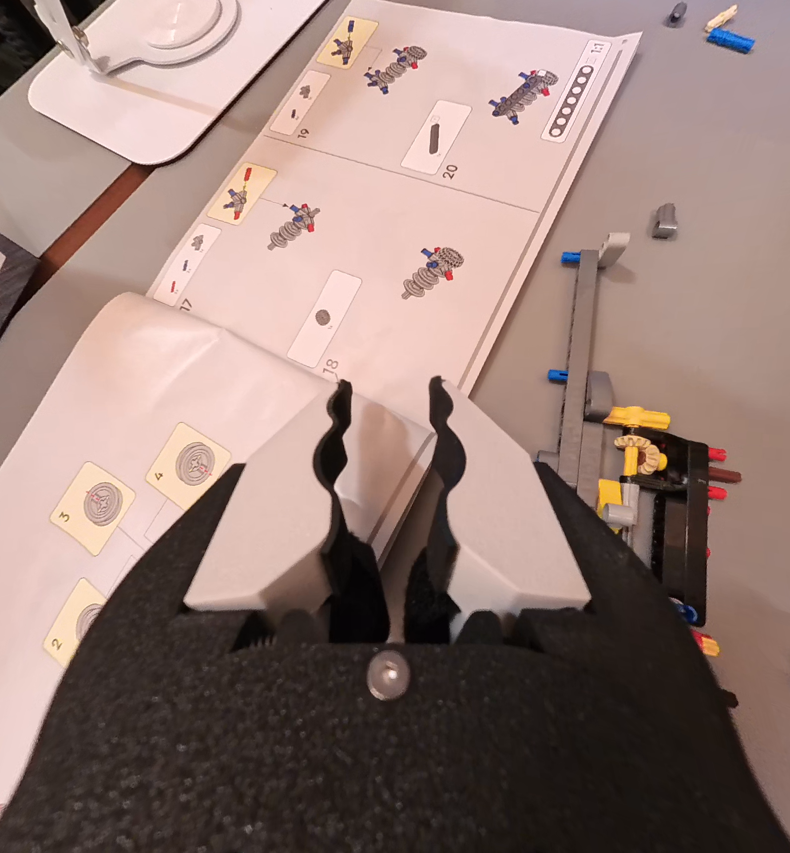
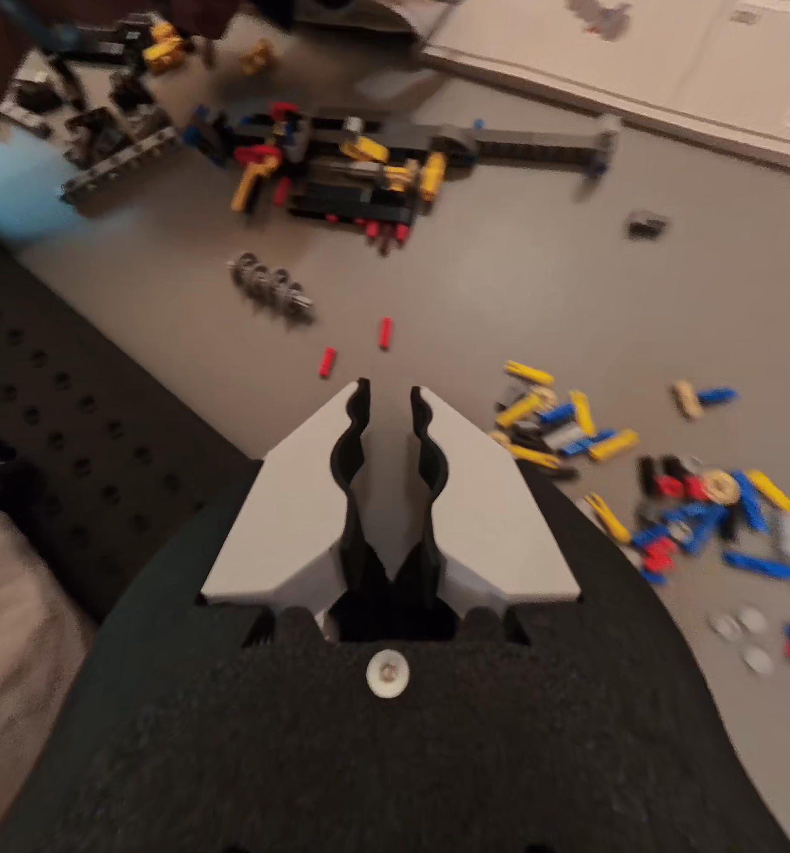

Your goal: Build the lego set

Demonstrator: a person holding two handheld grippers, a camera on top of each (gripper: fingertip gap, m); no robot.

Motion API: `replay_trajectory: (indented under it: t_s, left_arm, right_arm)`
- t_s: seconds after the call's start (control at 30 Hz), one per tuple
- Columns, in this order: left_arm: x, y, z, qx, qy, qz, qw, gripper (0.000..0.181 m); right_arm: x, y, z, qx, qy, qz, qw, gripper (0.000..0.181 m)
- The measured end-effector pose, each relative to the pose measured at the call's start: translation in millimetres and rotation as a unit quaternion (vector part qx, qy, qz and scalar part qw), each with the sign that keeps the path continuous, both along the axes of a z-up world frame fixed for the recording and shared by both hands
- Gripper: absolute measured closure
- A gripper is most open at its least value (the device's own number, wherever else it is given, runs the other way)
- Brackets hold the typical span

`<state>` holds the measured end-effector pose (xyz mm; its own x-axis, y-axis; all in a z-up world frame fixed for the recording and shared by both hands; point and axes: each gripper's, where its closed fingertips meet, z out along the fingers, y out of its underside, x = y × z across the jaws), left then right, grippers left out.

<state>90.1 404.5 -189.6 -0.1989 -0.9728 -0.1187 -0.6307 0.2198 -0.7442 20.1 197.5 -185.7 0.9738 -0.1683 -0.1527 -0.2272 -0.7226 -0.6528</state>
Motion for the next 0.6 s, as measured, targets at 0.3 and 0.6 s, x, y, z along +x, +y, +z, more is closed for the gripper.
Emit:
replay_trajectory:
  t_s: [0.3, 0.6]
  left_arm:
    - [1, 2, 2, -0.004, -0.007, 0.007, 1.000, 0.149]
    - [2, 12, 2, -0.014, -0.011, 0.026, 0.999, 0.149]
  right_arm:
    - [56, -41, 12, 0.040, 0.018, -0.110, 0.993, 0.165]
    - [56, -39, 7, 0.039, 0.025, -0.113, 0.993, 0.168]
